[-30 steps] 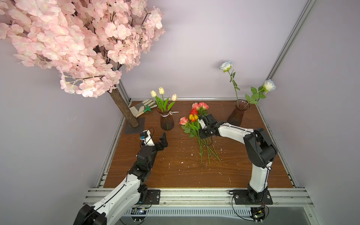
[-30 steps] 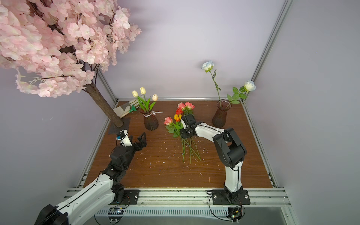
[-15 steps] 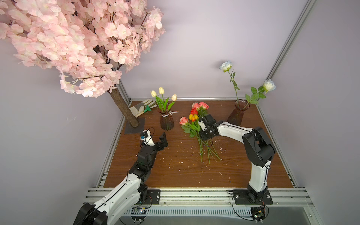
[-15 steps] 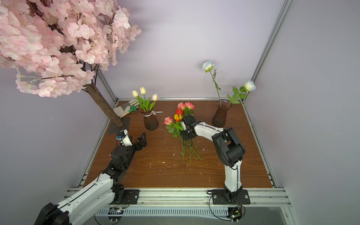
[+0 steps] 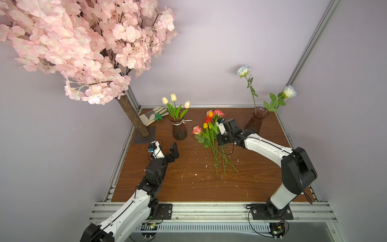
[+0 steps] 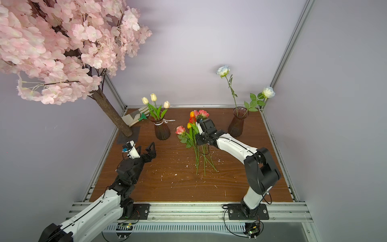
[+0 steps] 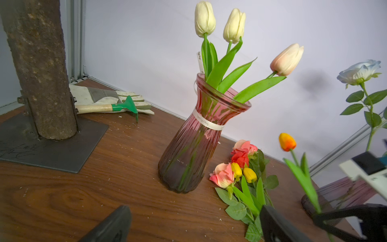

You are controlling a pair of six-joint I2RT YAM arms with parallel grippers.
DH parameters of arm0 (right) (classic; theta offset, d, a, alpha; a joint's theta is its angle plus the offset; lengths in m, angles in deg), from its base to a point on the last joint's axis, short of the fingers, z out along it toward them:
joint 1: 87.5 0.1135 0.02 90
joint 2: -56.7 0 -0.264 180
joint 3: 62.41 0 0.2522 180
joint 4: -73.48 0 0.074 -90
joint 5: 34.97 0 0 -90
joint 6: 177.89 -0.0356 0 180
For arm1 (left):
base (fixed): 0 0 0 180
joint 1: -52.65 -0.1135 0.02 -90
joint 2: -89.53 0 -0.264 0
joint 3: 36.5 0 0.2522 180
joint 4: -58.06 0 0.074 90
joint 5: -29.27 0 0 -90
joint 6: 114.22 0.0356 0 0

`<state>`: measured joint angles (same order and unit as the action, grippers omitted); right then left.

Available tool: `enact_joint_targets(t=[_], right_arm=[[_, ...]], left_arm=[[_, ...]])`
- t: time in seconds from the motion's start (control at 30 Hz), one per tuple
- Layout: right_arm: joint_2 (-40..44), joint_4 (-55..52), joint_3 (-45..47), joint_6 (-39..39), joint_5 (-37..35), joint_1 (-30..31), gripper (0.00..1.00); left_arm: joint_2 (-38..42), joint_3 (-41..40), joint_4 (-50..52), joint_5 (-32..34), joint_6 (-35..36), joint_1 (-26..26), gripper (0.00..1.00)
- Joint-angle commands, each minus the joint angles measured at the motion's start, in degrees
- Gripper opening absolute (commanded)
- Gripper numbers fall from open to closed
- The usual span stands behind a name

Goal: Arrange the flowers in different vases according to their variety
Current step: Pick up the flower at the center of the board, then insert the flower into the vase.

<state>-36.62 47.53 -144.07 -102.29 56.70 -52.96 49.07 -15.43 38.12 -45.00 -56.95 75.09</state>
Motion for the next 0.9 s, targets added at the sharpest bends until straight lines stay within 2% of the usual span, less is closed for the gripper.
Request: enact_joint_targets(t=[0.0,0.27,0.37,0.53,0.87], right_arm=[[5.13,11.52,1.65,-3.30,4.61,0.43,0.00],[7.89,35.96,4.79,-12.53,13.64,1.92,0.00],[7.42,43.18,3.67,-13.30,12.23,4.26,0.00],[4.55,49.26,-1.70,-9.80,6.84,8.47,0.00],[-9.70,55.78,-17.78,-4.18,2.09,12.07,0.00]], left_arm=[[0.47,-0.67,-1.47,0.22,-1.55,-1.14,0.99],[0.10,-1.34,-2.66,-0.26,-2.27,-1.78,0.99],[0.20,-1.59,-2.78,-0.19,-2.21,-1.95,0.99],[0.99,-2.19,-3.10,0.01,-1.81,-2.28,0.99],[0.74,-2.46,-3.69,0.03,-1.78,-2.57,0.99]])
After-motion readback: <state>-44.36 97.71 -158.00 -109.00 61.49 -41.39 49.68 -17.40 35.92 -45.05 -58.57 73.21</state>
